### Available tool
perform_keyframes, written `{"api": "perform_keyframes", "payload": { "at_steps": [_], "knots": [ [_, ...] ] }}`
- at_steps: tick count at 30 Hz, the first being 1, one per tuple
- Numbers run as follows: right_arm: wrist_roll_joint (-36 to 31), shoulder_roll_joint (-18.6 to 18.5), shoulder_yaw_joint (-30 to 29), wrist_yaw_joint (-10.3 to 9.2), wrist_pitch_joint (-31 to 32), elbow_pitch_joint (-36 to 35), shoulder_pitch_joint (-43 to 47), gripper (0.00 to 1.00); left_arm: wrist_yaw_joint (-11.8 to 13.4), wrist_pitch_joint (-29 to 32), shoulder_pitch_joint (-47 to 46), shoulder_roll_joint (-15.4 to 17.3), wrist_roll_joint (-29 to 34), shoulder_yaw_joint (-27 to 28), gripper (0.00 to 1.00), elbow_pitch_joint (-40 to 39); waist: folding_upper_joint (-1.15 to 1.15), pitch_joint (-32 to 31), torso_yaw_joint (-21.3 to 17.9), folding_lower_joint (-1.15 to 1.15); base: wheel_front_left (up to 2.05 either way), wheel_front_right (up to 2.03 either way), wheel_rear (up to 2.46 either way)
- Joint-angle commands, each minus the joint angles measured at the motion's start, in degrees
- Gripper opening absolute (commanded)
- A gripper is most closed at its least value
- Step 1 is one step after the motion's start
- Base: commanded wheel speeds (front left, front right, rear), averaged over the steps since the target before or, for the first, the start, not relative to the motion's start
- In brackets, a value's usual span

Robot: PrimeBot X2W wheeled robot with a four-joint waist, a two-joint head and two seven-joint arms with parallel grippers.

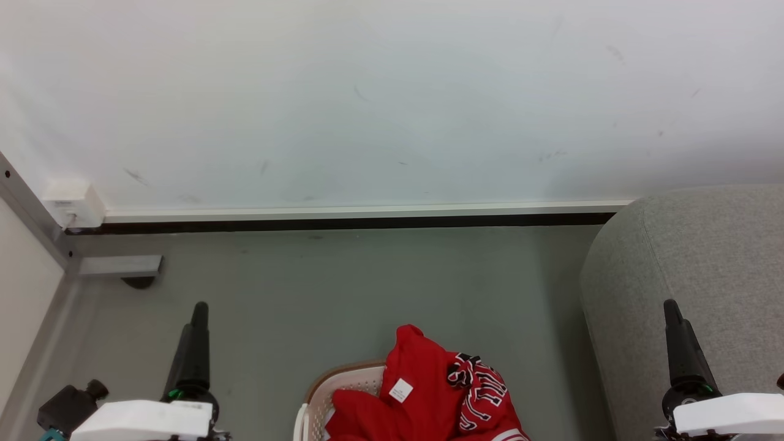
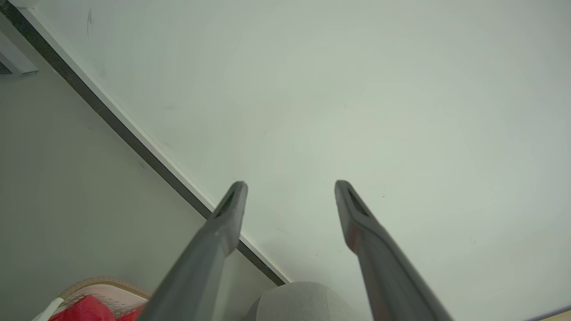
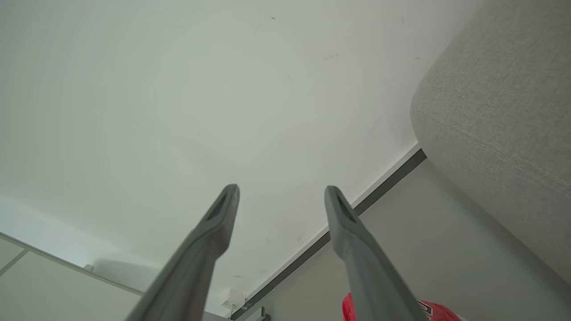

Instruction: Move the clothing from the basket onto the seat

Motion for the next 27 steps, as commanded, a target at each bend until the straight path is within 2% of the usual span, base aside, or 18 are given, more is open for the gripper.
{"api": "perform_keyframes", "payload": {
  "at_steps": [1,14,27],
  "knots": [
    [-3.36,-0.78,0.15,-0.04,-0.75,-1.21,-1.36,1.0,-0.08,-0.92,-0.95,0.46,3.45,-0.24,1.0,-1.43,0.0,-0.04,-0.04,0.0,0.0,0.0,0.0],
    [-20.29,-1.83,2.32,-0.05,-3.19,-0.13,-1.46,1.0,3.86,-3.39,-0.26,0.6,21.32,-2.23,1.0,-1.0,0.0,-0.12,-0.25,0.0,0.0,0.0,0.0],
    [-30.92,-1.87,3.39,-0.06,-5.23,1.85,-1.95,1.0,7.29,-5.38,0.15,1.92,31.49,-5.07,1.0,-0.5,0.0,-0.24,-0.33,0.0,0.0,0.0,0.0]
  ]
}}
